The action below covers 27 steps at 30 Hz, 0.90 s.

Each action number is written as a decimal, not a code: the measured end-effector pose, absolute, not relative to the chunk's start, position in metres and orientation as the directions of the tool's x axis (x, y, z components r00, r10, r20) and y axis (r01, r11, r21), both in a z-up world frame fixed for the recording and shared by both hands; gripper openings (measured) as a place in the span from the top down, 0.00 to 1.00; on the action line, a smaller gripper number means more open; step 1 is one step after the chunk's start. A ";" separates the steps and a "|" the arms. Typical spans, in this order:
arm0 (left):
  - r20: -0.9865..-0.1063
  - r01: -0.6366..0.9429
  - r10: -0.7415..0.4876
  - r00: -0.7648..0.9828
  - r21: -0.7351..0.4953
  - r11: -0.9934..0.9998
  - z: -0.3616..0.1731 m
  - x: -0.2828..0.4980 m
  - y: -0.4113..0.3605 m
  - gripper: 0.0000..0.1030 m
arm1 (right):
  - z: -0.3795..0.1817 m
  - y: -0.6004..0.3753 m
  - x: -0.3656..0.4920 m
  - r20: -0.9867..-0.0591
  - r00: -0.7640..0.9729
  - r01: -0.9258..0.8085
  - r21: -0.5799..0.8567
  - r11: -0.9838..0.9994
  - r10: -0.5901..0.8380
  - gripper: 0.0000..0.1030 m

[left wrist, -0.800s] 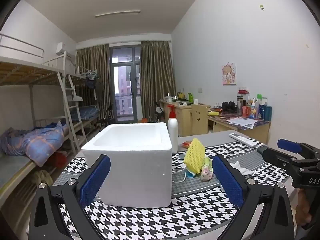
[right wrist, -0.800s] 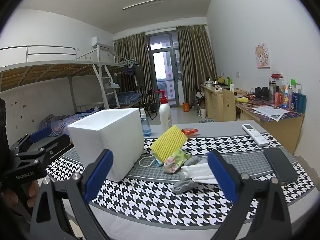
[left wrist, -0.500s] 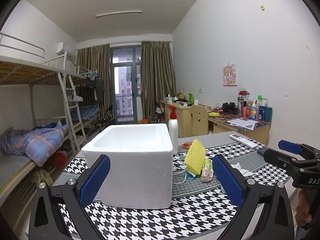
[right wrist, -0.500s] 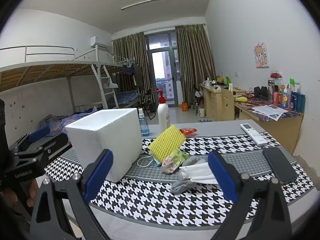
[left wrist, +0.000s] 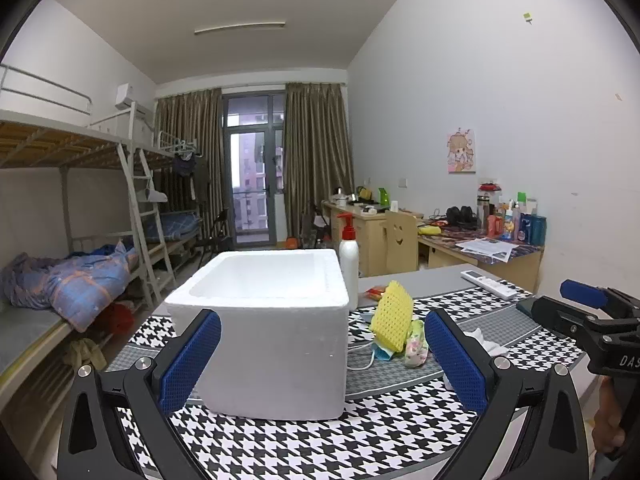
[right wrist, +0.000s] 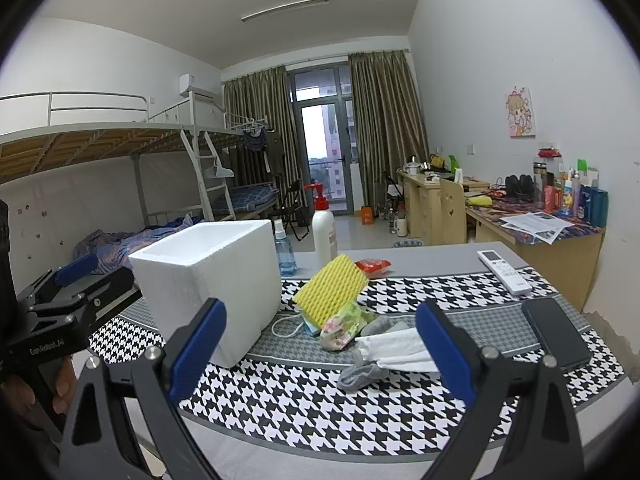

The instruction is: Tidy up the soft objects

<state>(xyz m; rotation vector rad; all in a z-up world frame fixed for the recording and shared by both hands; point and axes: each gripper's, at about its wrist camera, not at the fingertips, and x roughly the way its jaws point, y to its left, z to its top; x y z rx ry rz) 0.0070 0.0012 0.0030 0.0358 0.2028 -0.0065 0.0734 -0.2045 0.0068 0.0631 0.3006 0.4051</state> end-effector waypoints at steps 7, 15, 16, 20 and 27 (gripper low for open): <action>-0.195 0.005 0.003 0.981 0.039 0.999 0.002 0.003 0.001 0.01 | 0.008 -0.204 0.073 -0.273 0.878 -0.377 0.113 0.919 0.394 0.05; -0.204 0.000 0.006 0.979 0.031 1.000 0.001 0.005 0.003 0.01 | 0.009 -0.203 0.073 -0.272 0.879 -0.376 0.108 0.920 0.391 0.05; -0.206 -0.001 0.008 0.979 0.034 0.999 0.001 0.005 0.002 0.01 | 0.010 -0.203 0.073 -0.272 0.880 -0.375 0.107 0.921 0.390 0.05; -0.205 -0.002 0.008 0.979 0.030 1.000 0.001 0.006 0.001 0.01 | 0.010 -0.204 0.073 -0.270 0.880 -0.375 0.111 0.920 0.391 0.05; -0.210 0.006 0.002 0.978 0.035 0.999 0.001 0.007 0.000 0.01 | 0.008 -0.205 0.073 -0.269 0.882 -0.368 0.115 0.923 0.386 0.05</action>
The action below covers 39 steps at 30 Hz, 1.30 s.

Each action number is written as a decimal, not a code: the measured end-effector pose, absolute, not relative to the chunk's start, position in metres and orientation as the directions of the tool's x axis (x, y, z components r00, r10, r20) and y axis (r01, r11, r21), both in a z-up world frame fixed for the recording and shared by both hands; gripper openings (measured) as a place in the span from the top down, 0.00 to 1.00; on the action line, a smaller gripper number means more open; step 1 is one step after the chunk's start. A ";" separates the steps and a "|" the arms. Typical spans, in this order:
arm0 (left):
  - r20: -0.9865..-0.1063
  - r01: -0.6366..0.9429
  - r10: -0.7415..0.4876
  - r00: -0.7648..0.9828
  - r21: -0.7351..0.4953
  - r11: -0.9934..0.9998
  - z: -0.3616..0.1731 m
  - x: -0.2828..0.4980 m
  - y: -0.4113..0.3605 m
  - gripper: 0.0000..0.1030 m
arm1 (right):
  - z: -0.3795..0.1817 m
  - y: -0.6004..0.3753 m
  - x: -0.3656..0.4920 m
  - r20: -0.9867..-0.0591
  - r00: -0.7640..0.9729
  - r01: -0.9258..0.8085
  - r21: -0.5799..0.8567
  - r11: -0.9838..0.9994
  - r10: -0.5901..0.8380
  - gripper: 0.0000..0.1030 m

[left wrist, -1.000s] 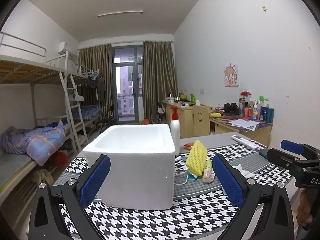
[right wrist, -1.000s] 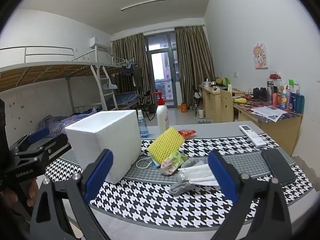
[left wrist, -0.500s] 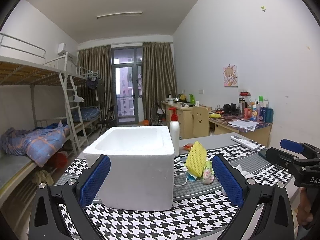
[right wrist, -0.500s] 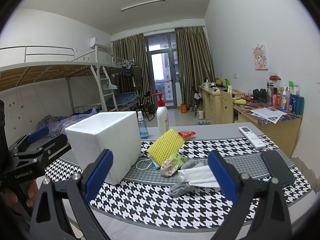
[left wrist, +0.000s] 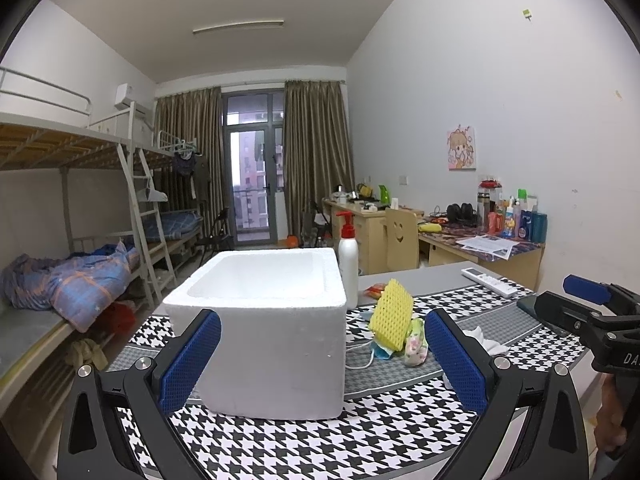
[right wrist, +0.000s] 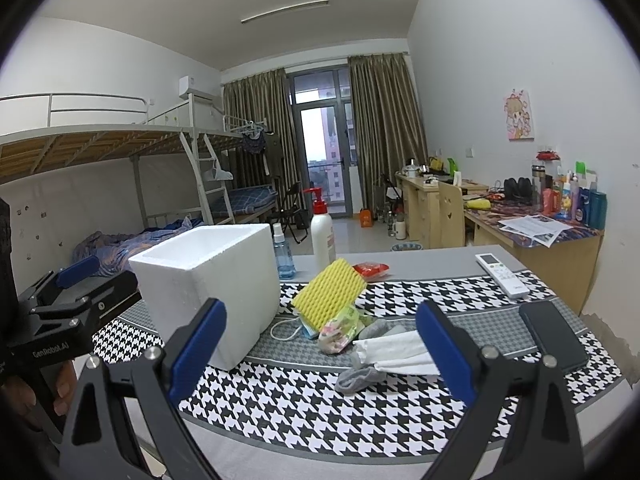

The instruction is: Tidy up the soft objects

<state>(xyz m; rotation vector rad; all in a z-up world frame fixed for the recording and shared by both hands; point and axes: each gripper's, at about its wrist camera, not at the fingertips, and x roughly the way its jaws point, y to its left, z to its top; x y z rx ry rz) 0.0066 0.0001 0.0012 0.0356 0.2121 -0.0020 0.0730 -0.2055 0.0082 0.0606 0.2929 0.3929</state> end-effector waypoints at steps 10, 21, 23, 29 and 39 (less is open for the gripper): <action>-0.214 0.039 -0.031 0.976 0.034 0.999 0.005 0.013 -0.008 0.01 | 0.008 -0.217 0.080 -0.273 0.890 -0.344 0.122 0.931 0.365 0.05; -0.257 0.117 -0.105 0.961 0.031 0.993 0.006 0.034 -0.031 0.01 | 0.001 -0.236 0.097 -0.302 0.895 -0.300 0.137 0.944 0.329 0.05; -0.262 0.126 -0.114 0.958 0.030 0.992 0.006 0.037 -0.035 0.01 | 0.000 -0.239 0.100 -0.308 0.895 -0.294 0.138 0.946 0.323 0.05; -0.284 0.149 -0.133 0.950 0.036 0.988 0.005 0.047 -0.047 0.01 | -0.005 -0.248 0.109 -0.330 0.891 -0.280 0.143 0.949 0.312 0.05; -0.322 0.197 -0.171 0.931 0.052 0.979 -0.002 0.062 -0.068 0.01 | -0.015 -0.258 0.125 -0.369 0.879 -0.261 0.154 0.953 0.301 0.05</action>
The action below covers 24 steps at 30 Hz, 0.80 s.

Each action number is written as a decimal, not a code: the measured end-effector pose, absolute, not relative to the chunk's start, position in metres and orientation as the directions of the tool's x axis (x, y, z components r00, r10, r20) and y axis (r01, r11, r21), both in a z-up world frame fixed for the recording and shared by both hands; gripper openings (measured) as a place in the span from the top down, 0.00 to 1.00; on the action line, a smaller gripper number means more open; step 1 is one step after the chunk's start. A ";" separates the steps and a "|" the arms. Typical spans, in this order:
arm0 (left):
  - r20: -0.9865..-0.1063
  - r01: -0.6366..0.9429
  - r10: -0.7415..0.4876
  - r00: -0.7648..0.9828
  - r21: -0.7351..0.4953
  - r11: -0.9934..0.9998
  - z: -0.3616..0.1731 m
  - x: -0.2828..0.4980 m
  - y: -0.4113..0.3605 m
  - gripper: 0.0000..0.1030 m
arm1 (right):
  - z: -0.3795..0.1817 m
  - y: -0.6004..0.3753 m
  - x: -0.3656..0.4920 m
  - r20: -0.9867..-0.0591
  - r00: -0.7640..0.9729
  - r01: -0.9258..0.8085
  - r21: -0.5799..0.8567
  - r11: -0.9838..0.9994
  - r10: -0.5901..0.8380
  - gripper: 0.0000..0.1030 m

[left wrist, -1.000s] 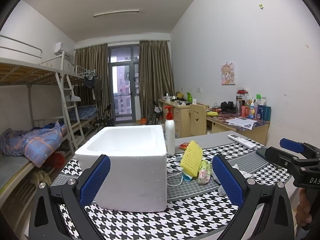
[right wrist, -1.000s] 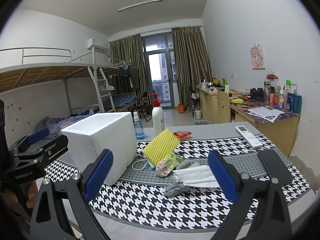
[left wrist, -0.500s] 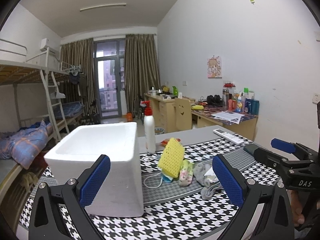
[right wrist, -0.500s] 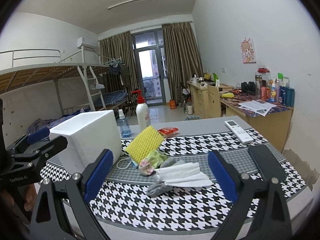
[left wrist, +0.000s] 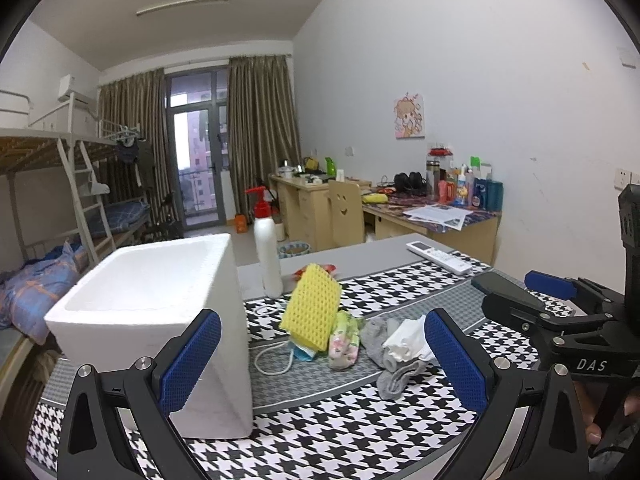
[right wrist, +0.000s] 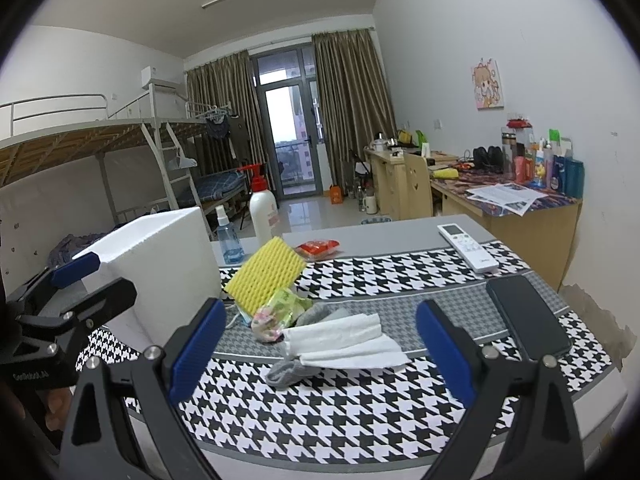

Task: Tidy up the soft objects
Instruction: 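Reach the right gripper to the folded white tissue and close on it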

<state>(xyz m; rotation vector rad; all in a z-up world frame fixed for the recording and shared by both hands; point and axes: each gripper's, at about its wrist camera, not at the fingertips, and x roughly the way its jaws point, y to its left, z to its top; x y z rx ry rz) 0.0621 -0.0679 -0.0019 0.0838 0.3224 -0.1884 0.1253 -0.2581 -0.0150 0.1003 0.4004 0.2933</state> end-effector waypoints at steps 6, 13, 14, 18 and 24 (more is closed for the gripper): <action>-0.353 0.207 -0.178 0.918 0.048 0.977 -0.009 0.071 -0.077 0.01 | -0.021 -0.264 0.134 -0.394 0.870 -0.253 0.163 0.954 0.298 0.05; -0.380 0.229 -0.191 0.905 0.057 0.972 -0.015 0.078 -0.089 0.01 | -0.026 -0.269 0.142 -0.424 0.854 -0.250 0.171 0.953 0.300 0.05; -0.386 0.232 -0.193 0.902 0.056 0.971 -0.016 0.080 -0.090 0.01 | -0.027 -0.271 0.144 -0.429 0.852 -0.249 0.172 0.953 0.300 0.05; -0.413 0.250 -0.207 0.887 0.050 0.967 -0.023 0.085 -0.095 0.01 | -0.031 -0.274 0.150 -0.454 0.842 -0.240 0.172 0.955 0.293 0.05; -0.460 0.281 -0.222 0.860 0.064 0.958 -0.036 0.093 -0.104 0.01 | -0.040 -0.276 0.159 -0.482 0.831 -0.227 0.165 0.960 0.279 0.05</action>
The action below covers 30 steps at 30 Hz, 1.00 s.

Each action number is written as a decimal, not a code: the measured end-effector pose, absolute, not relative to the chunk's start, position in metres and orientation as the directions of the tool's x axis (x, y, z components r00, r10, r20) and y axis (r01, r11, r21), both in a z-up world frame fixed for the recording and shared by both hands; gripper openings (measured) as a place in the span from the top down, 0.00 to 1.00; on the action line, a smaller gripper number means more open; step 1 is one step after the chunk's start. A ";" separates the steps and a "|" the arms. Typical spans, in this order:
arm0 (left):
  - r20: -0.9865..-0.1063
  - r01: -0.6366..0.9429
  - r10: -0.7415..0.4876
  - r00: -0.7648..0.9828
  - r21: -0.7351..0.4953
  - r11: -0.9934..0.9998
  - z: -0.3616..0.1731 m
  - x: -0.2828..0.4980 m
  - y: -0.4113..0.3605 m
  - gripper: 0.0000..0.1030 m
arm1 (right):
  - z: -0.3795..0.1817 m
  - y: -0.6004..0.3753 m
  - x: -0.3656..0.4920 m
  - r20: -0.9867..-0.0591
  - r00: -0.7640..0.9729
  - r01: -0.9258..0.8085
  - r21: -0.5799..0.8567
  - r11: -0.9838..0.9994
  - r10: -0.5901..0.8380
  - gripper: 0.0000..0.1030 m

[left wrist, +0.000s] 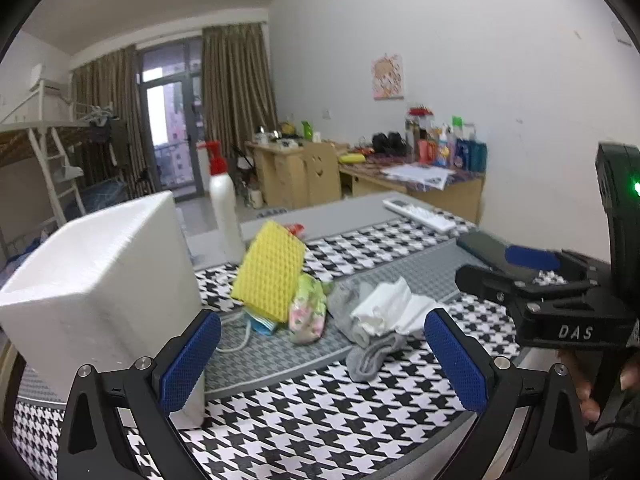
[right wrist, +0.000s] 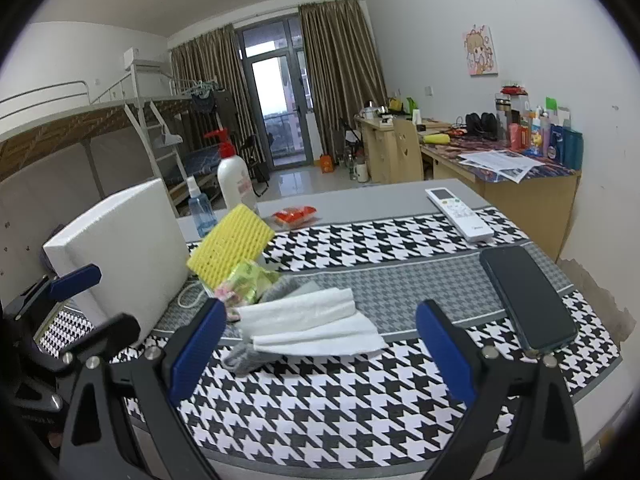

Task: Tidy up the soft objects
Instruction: 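Reach the right gripper to the folded white tissue and close on it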

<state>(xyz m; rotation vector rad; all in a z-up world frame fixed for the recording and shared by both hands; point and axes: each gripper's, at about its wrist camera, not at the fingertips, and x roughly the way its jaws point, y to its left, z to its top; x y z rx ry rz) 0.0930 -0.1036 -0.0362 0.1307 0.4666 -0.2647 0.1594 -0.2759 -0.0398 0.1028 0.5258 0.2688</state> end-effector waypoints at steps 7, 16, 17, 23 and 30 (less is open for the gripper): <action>-0.516 0.320 -0.239 0.822 0.073 0.945 -0.050 0.106 -0.110 0.01 | -0.047 -0.274 0.173 -0.522 0.804 -0.230 0.170 0.958 0.285 0.05; -0.551 0.340 -0.240 0.799 0.085 0.937 -0.062 0.116 -0.113 0.01 | -0.059 -0.264 0.196 -0.586 0.744 -0.259 0.191 0.947 0.321 0.05; -0.554 0.345 -0.244 0.796 0.085 0.935 -0.064 0.117 -0.113 0.01 | -0.060 -0.263 0.199 -0.594 0.740 -0.255 0.187 0.949 0.316 0.05; -0.564 0.356 -0.247 0.788 0.089 0.930 -0.068 0.122 -0.113 0.01 | -0.068 -0.259 0.212 -0.635 0.698 -0.260 0.206 0.943 0.331 0.05; -0.588 0.363 -0.249 0.769 0.082 0.928 -0.074 0.130 -0.114 0.01 | -0.079 -0.260 0.231 -0.678 0.651 -0.250 0.233 0.940 0.341 0.05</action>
